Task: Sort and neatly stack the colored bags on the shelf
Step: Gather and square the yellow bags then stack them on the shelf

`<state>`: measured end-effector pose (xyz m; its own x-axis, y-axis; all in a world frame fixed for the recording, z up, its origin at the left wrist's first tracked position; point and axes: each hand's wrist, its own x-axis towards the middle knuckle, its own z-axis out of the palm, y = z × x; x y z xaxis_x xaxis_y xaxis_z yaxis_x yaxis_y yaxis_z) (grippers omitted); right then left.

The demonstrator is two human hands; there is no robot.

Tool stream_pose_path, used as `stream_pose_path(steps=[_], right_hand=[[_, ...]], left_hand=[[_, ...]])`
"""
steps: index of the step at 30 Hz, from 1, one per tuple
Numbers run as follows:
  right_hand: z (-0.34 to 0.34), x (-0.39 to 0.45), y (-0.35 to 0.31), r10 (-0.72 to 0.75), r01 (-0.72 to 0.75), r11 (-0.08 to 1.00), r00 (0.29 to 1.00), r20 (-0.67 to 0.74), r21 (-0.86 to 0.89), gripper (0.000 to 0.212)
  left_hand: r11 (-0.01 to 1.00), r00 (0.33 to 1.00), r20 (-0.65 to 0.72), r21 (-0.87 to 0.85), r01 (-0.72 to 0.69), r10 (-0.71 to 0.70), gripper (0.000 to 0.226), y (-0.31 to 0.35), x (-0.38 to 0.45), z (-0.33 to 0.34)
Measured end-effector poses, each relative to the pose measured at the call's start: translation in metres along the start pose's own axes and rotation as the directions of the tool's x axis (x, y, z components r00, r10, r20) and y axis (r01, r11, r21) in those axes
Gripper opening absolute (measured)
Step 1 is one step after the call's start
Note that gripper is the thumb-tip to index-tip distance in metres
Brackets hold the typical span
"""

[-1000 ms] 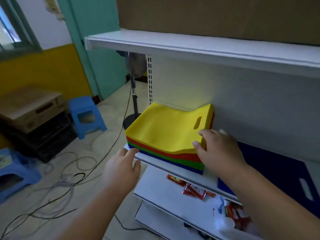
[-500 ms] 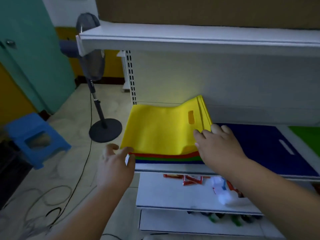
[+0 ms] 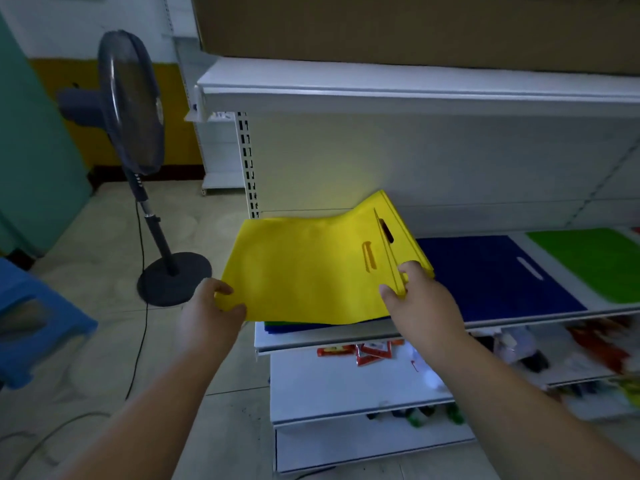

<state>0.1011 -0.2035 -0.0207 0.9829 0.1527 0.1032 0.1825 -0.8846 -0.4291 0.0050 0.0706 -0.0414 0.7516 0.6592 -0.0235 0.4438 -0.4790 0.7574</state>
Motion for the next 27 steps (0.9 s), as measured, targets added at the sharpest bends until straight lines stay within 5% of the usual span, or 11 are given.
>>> stream_pose_path(steps=[3, 5, 10, 13, 17, 27], right_hand=[[0.002, 0.002, -0.007, 0.018, -0.051, 0.971, 0.989, 0.144, 0.233, 0.042], [-0.001, 0.0, -0.004, -0.07, 0.035, 0.977, 0.985, 0.16, 0.211, 0.037], [-0.02, -0.019, 0.022, -0.238, 0.248, 0.964, 0.966, -0.099, 0.098, 0.04], [-0.037, -0.032, 0.056, -0.184, 0.223, 0.966, 0.948, -0.258, 0.129, 0.041], [-0.072, -0.047, 0.127, -0.08, 0.119, 0.986, 0.951, -0.3, 0.113, 0.044], [-0.209, -0.098, 0.385, 0.19, -0.129, 0.978, 0.871, -0.453, 0.162, 0.045]], left_hand=[[0.999, 0.994, 0.105, 0.016, 0.038, -0.039, 0.04, 0.001, 0.001, -0.003], [1.0, 0.993, 0.119, 0.02, 0.02, -0.022, 0.04, 0.001, -0.002, -0.005], [0.998, 0.998, 0.018, 0.008, -0.064, 0.064, 0.03, 0.006, -0.033, 0.006], [0.989, 0.991, -0.027, -0.067, -0.133, 0.132, 0.026, 0.024, -0.064, 0.029], [0.965, 0.969, -0.042, -0.083, -0.248, 0.245, 0.027, 0.074, -0.101, 0.079], [0.85, 0.848, 0.142, -0.23, -0.474, 0.511, 0.034, 0.251, -0.215, 0.293]])
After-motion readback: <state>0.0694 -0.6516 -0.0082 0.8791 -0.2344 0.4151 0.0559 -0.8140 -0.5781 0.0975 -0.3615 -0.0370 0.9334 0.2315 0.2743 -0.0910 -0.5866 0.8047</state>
